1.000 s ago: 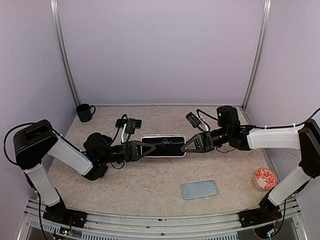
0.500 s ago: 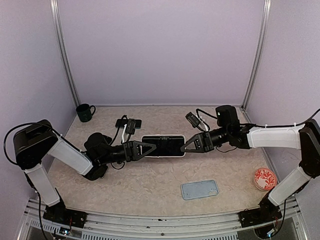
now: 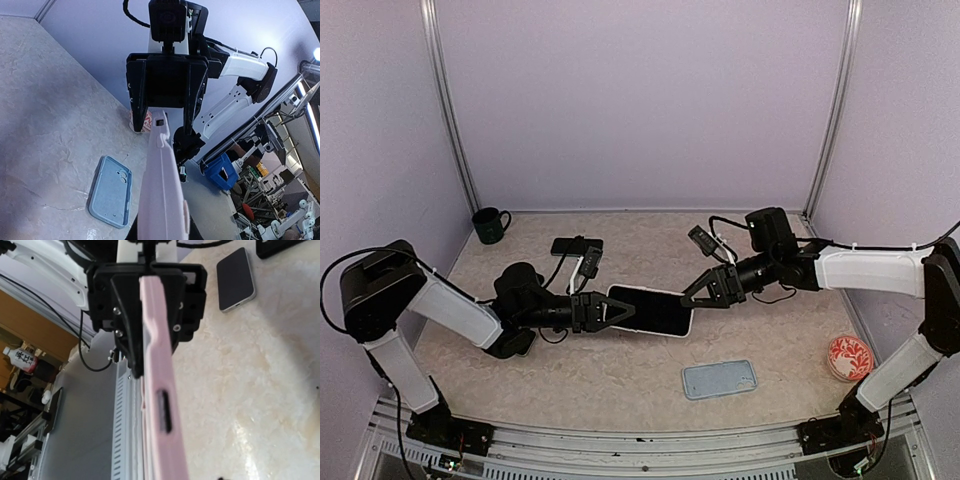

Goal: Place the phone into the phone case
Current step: Press the phone case against the phone.

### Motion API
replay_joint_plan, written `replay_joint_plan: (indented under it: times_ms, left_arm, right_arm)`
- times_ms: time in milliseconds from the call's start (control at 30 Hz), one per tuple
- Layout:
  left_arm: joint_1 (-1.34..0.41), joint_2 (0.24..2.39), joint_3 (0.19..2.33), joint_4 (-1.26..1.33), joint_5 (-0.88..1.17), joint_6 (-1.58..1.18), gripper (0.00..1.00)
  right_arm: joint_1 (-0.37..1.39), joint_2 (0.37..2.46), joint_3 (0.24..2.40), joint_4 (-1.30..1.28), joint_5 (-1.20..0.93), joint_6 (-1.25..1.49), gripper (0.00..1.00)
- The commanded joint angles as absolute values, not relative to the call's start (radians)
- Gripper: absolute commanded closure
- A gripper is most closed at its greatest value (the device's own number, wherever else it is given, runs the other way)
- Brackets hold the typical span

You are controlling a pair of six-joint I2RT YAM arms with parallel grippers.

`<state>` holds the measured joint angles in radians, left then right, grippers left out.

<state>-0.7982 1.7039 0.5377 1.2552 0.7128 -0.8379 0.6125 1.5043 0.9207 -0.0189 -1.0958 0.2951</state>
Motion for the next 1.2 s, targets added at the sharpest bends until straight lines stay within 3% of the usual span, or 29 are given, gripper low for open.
replay_joint_plan:
  times_ms: [0, 367, 700, 1000, 1167]
  left_arm:
    - [-0.802, 1.63, 0.587, 1.156, 0.783, -0.726, 1.0]
    - [-0.801, 1.581, 0.648, 0.956, 0.842, -0.609, 1.0]
    - [-0.801, 1.581, 0.651, 0.927, 0.844, -0.597, 1.0]
    - [-0.796, 1.578, 0.658, 0.921, 0.844, -0.598, 1.0]
    - [-0.792, 1.58, 0.66, 0.912, 0.838, -0.6, 1.0]
  right_arm:
    - [0.621, 1.484, 0.945, -0.066, -1.089, 0.255, 0.51]
    - [0.659, 1.507, 0.951, -0.093, -1.076, 0.223, 0.51]
    - [0.678, 1.527, 0.98, -0.156, -1.067, 0.188, 0.75]
    - [0.69, 1.537, 0.996, -0.196, -1.051, 0.167, 0.84]
    - [0.696, 1.546, 1.005, -0.218, -1.042, 0.152, 0.96]
